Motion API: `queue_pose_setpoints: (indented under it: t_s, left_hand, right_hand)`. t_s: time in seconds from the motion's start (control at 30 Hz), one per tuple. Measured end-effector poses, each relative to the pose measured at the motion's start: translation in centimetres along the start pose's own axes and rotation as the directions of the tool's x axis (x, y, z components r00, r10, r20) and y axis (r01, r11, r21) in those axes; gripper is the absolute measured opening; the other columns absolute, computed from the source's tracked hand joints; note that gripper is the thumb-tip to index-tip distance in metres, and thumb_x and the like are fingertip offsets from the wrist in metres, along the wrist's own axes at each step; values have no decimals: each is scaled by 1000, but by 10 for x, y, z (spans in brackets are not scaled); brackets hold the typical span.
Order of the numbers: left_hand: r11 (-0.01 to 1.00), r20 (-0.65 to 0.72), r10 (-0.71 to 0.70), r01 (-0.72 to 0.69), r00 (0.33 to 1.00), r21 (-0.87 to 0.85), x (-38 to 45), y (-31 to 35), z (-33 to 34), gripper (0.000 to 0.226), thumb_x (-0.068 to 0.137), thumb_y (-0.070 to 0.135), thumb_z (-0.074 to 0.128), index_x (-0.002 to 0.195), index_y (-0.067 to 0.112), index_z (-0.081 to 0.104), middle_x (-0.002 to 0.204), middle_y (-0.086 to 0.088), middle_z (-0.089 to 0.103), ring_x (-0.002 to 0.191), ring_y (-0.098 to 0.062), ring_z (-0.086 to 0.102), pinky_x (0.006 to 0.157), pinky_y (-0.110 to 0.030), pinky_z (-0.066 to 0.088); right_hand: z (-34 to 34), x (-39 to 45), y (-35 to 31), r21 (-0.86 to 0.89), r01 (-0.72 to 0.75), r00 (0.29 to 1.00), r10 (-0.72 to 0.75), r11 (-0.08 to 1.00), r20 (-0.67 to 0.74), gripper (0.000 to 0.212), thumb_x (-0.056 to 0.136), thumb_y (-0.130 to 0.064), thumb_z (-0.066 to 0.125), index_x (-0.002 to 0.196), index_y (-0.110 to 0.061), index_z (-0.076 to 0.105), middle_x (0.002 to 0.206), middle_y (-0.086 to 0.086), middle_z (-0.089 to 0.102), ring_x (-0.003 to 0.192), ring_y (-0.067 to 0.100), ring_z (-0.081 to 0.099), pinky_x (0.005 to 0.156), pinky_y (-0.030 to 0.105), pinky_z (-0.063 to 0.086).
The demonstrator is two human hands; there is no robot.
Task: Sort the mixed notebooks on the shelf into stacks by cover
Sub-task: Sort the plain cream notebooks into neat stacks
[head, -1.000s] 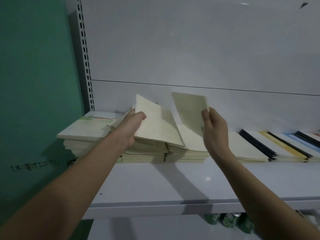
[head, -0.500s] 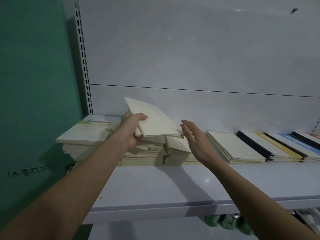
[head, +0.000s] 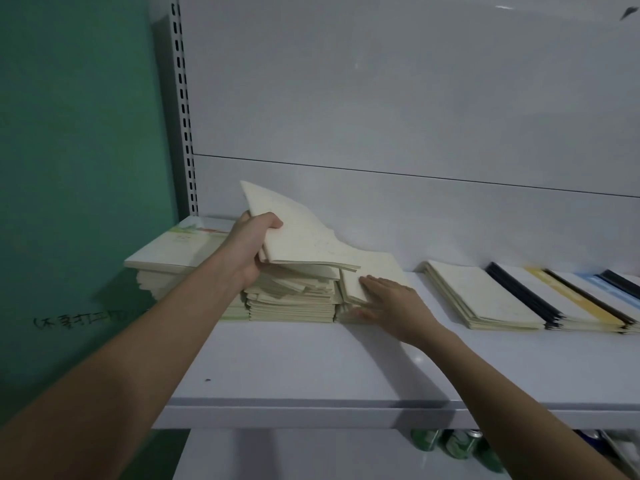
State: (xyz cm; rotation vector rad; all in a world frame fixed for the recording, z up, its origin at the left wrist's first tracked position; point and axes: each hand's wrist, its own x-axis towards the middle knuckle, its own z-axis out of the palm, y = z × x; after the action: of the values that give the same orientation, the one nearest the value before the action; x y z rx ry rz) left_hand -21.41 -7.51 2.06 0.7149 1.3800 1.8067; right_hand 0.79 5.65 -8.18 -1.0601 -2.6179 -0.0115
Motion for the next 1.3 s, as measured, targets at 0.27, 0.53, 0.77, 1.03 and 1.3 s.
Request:
queue_pose_setpoints:
  t_s: [0.27, 0.53, 0.77, 1.03, 1.3]
  left_hand:
    - [999, 39, -8, 6, 999, 40, -3, -7, 4, 35, 90, 6, 53, 124, 15, 51, 111, -9, 66, 98, -27, 64, 82, -43, 54]
    - [996, 174, -33, 18, 984, 85, -15, -27, 47, 32, 94, 17, 54, 126, 20, 52, 114, -10, 68, 97, -26, 67, 80, -43, 56]
    - [991, 280, -131, 122, 951, 49, -29, -47, 67, 45, 81, 28, 76, 121, 17, 57, 103, -7, 75, 87, -24, 73, 65, -35, 58]
    - [985, 287, -175, 170, 942, 42, -36, -70, 97, 29, 85, 10, 62, 113, 15, 57, 101, -10, 70, 87, -27, 68, 62, -35, 58]
    - [966, 335, -242, 195, 911, 169, -42, -93, 157, 33, 87, 19, 58, 119, 16, 51, 110, -9, 66, 91, -25, 64, 66, -31, 51]
  right_hand:
    - [-36, -18, 9, 698, -70, 864, 393, 713, -314, 27, 103, -36, 39, 85, -27, 57, 78, -7, 58, 75, 16, 53, 64, 30, 40]
    - [-68, -43, -49, 503, 111, 873, 159, 857, -462, 33, 103, -37, 39, 133, -40, 52, 114, -20, 64, 96, 0, 59, 72, 18, 44]
    - [-51, -63, -39, 337, 229, 946, -128, 913, -297, 47, 100, -47, 39, 146, -37, 39, 151, -16, 38, 142, 0, 29, 115, 27, 31]
    - [-59, -89, -4, 660, -62, 836, 399, 749, -375, 40, 97, -40, 45, 135, -29, 52, 138, -14, 49, 127, 1, 44, 107, 27, 37]
    - [-75, -112, 59, 953, -298, 809, 515, -57, 284, 19, 96, -16, 57, 110, -3, 61, 99, 8, 69, 85, 18, 67, 69, 33, 58]
